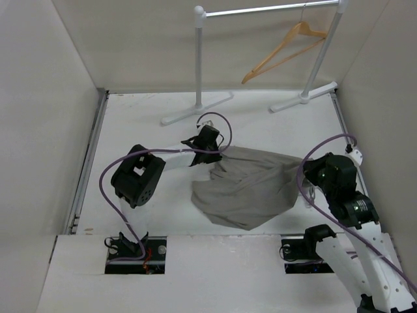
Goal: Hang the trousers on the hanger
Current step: Flatten out the trousers at the center of the board.
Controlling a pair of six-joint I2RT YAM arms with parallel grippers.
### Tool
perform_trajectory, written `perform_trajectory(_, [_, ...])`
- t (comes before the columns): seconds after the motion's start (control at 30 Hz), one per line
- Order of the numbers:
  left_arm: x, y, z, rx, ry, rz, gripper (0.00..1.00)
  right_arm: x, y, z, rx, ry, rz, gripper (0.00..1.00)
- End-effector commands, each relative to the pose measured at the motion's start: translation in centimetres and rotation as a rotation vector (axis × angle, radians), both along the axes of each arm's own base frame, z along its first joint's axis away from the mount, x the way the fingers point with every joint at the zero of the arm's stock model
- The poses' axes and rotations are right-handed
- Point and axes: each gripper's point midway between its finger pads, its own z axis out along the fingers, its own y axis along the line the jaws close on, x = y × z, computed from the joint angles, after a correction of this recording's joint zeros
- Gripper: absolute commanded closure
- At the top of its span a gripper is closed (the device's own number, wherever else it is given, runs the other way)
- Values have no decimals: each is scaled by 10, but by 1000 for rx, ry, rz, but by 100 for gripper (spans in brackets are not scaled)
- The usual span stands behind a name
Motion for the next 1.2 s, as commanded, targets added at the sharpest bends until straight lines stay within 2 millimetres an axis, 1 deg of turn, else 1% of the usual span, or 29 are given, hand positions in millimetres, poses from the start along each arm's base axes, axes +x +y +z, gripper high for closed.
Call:
perform_trajectory(0.0, [30, 58, 74, 17, -157, 178, 98, 12, 9, 49, 20, -132, 25, 97])
perform_trajectory(0.03, [32, 72, 88, 15, -183, 212, 98, 13, 11, 52, 20, -137, 32, 97])
perform_trajectory(0.07, [32, 99, 110, 16, -219, 273, 98, 13, 15, 62, 26, -154, 52, 97])
perform_trajectory(0.1, [29, 130, 137, 10, -260, 343, 97, 12, 22, 74, 34, -178, 78, 97])
perform_trajectory(0.13, [28, 138, 144, 9, -271, 363, 97, 11, 25, 83, 38, -194, 92, 97])
perform_trajectory(0.17, [23, 172, 176, 2, -318, 436, 96, 9, 29, 94, 40, -218, 109, 97])
perform_trajectory(0.2, [20, 184, 190, -2, -340, 464, 96, 7, 32, 104, 46, -239, 122, 97])
perform_trajectory(0.27, [14, 218, 231, -4, -402, 523, 94, 2, 36, 120, 59, -272, 144, 97])
perform_trajectory(0.3, [11, 225, 244, -4, -421, 532, 93, 0, 38, 130, 65, -292, 152, 97])
perform_trajectory(0.33, [9, 240, 268, 18, -455, 541, 90, -2, 38, 139, 75, -310, 153, 97])
perform_trajectory(0.37, [9, 245, 280, 42, -465, 529, 86, -2, 38, 140, 83, -313, 151, 97])
perform_trajectory(0.4, [12, 248, 281, 66, -454, 513, 82, -2, 38, 137, 82, -306, 149, 97])
perform_trajectory(0.43, [13, 248, 281, 77, -448, 506, 81, 0, 39, 128, 74, -286, 150, 97])
perform_trajectory(0.47, [23, 253, 269, 121, -417, 496, 69, 5, 42, 110, 66, -243, 155, 97])
perform_trajectory(0.5, [33, 253, 245, 153, -355, 482, 53, 9, 40, 89, 56, -202, 133, 97])
perform_trajectory(0.53, [36, 254, 234, 171, -324, 475, 43, 11, 39, 83, 53, -190, 126, 97])
perform_trajectory(0.57, [37, 261, 212, 206, -272, 483, 27, 17, 34, 54, 44, -122, 85, 99])
perform_trajectory(0.63, [29, 267, 210, 197, -286, 508, 21, 20, 23, 36, 26, -83, 38, 99])
perform_trajectory(0.7, [18, 275, 212, 192, -312, 534, 19, 19, 17, 29, 22, -62, 18, 99])
perform_trajectory(0.73, [3, 289, 209, 202, -318, 569, 19, 17, 10, 27, 17, -61, -5, 99])
perform_trajectory(0.8, [-13, 307, 196, 225, -297, 617, 21, 14, 5, 27, 11, -63, -19, 99])
perform_trajectory(0.87, [-36, 333, 159, 240, -210, 687, 23, 10, -5, 25, -5, -63, -49, 100])
perform_trajectory(0.93, [-55, 342, 127, 219, -123, 723, 26, 4, -23, 24, -35, -57, -110, 100])
perform_trajectory(0.97, [-62, 346, 116, 209, -99, 747, 27, -2, -36, 22, -54, -45, -160, 100])
perform_trajectory(1.0, [-71, 353, 98, 204, -61, 793, 31, -13, -64, 22, -87, -29, -274, 100])
perform_trajectory(1.03, [-73, 356, 92, 203, -48, 815, 31, -17, -74, 24, -103, -24, -323, 100])
perform_trajectory(1.07, [-74, 359, 82, 194, -27, 849, 33, -20, -80, 24, -119, -12, -354, 100])
perform_trajectory(1.13, [-71, 368, 73, 179, -10, 897, 34, -19, -78, 15, -102, 16, -361, 100])
perform_trajectory(1.17, [-65, 377, 73, 167, -24, 932, 35, -18, -75, 7, -97, 34, -348, 100])
